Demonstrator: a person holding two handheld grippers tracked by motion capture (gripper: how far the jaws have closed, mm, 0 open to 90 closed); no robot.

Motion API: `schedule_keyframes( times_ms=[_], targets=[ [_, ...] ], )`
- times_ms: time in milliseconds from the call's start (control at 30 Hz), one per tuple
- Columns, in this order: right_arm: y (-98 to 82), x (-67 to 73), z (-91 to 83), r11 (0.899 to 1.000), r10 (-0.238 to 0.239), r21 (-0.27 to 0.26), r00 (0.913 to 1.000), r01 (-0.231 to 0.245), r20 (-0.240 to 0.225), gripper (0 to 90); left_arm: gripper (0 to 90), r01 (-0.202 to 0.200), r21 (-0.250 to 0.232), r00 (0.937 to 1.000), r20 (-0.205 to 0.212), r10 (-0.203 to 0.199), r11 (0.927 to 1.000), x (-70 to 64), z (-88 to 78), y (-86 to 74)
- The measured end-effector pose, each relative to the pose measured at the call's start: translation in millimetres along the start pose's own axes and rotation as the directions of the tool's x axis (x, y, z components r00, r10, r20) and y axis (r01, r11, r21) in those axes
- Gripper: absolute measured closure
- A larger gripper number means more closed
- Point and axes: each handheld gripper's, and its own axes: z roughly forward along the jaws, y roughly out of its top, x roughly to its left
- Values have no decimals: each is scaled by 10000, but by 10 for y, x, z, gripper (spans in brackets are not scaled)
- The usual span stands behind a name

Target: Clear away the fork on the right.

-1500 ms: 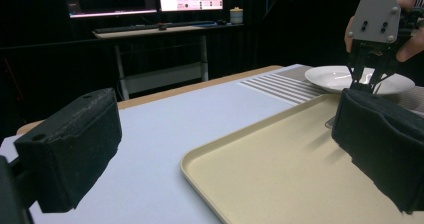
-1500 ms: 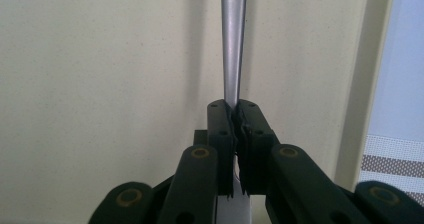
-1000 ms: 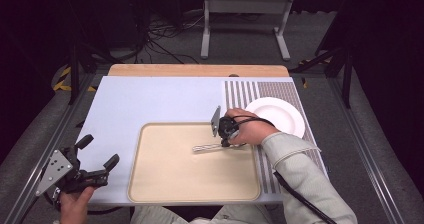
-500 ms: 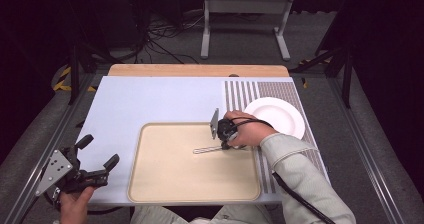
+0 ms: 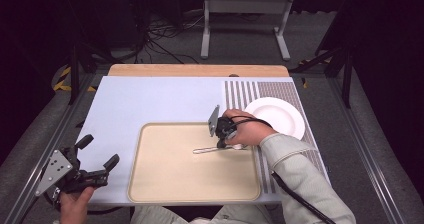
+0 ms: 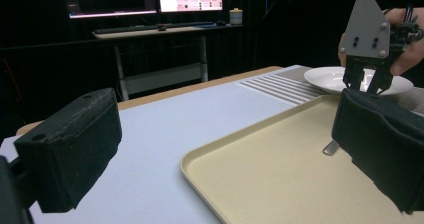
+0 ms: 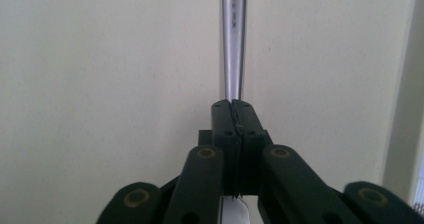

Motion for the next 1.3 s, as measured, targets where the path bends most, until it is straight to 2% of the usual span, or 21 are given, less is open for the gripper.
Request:
schedule_keyframes(
  times_ms=[267, 433, 467, 1033, 1300],
  targets=[
    [145, 21, -6, 9952, 5, -977, 9994, 29, 349, 900, 5, 36, -46, 10000, 7, -36, 10000, 0, 0, -1],
    [194, -1, 20, 9931, 148, -1172, 9989, -95, 445, 900, 5, 27, -44, 10000, 2, -27, 10000, 0, 1, -2],
    [218, -8, 47, 9915, 297, -1282, 9983, -232, 492, 900, 5, 26, -45, 10000, 3, -26, 10000, 0, 0, -2],
    [288, -61, 248, 9841, 980, -1532, 9940, -897, 481, 900, 5, 36, -51, 10000, 24, -36, 10000, 3, -6, 3],
    [290, -73, 295, 9835, 1091, -1506, 9925, -997, 549, 900, 5, 22, -68, 10000, 44, -22, 10000, 4, -4, 1]
  ],
)
